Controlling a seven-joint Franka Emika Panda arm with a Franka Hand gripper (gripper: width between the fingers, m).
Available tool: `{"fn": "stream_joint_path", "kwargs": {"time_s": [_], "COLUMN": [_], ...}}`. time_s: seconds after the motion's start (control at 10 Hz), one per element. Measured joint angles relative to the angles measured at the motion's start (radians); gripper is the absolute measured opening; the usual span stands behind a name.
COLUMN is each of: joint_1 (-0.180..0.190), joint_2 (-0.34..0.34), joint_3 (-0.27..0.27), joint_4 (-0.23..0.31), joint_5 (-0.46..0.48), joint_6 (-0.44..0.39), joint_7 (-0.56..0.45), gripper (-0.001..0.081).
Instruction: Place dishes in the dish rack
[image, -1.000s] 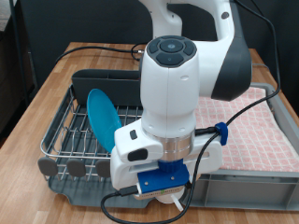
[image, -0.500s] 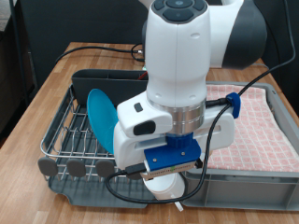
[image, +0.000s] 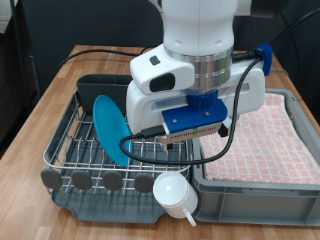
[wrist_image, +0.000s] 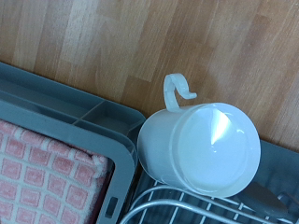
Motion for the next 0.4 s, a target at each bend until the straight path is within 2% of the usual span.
{"fn": "stream_joint_path", "kwargs": {"time_s": [0.4], "joint_1": [0.015], "joint_2": [-0.024], "joint_3": [-0.006], "joint_4": [0.002], "joint_5": [-0.013], "joint_6": [-0.013], "joint_7": [0.024], "gripper": [0.0802]}}
